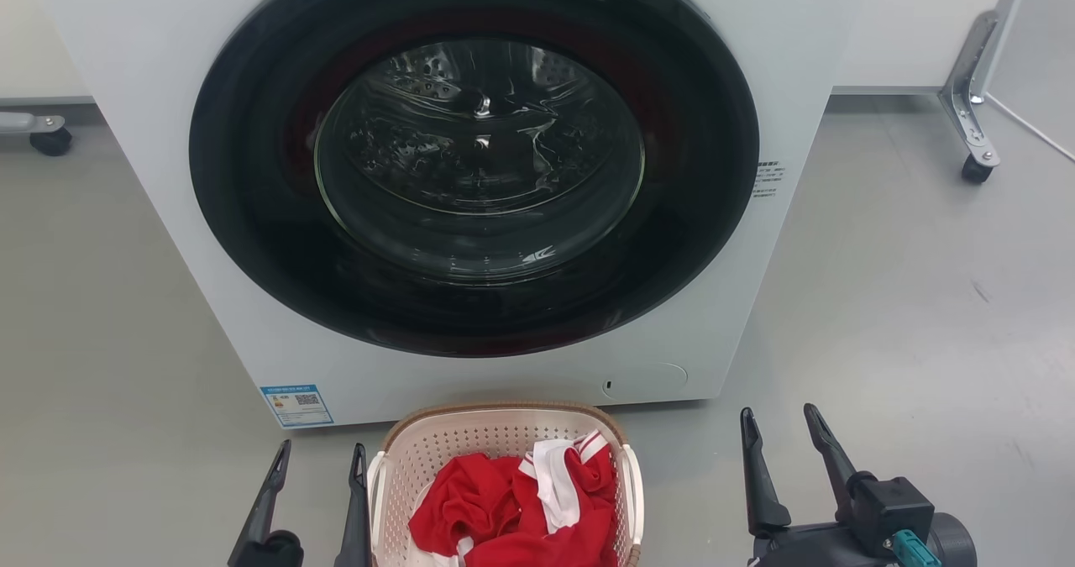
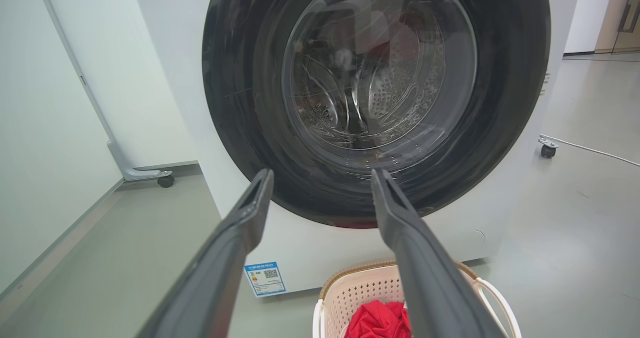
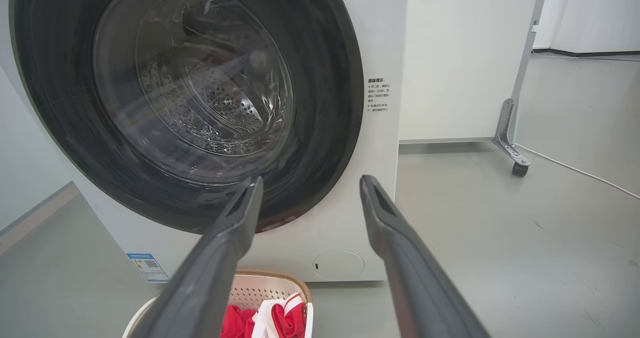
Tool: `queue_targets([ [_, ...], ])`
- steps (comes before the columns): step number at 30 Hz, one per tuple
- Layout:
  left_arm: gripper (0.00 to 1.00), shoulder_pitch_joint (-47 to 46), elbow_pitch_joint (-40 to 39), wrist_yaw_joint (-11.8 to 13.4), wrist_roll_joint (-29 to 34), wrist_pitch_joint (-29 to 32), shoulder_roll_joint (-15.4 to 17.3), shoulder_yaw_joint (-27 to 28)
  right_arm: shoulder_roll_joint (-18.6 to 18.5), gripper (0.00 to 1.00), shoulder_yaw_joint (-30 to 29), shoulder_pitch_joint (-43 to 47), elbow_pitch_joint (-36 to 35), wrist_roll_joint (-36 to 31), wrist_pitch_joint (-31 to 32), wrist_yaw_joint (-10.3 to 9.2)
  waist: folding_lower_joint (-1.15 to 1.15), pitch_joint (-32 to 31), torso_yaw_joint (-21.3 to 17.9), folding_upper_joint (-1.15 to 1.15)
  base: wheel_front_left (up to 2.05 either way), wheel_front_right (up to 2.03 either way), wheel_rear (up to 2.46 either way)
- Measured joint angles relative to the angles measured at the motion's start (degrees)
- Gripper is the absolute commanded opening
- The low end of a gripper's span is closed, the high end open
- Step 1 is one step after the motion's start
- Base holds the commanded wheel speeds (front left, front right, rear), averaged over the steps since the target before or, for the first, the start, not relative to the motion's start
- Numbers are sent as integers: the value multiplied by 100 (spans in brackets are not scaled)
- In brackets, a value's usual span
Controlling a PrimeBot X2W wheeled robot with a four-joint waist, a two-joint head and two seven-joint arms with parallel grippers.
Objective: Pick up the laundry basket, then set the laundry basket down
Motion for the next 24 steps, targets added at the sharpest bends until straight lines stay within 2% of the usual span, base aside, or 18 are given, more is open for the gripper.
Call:
queue_targets([
  [24,100,-11,-40,-8,-13,0,-20,68,1,100,-96,14,-154,-22,0,10,0,206,10,0,0,0,0],
])
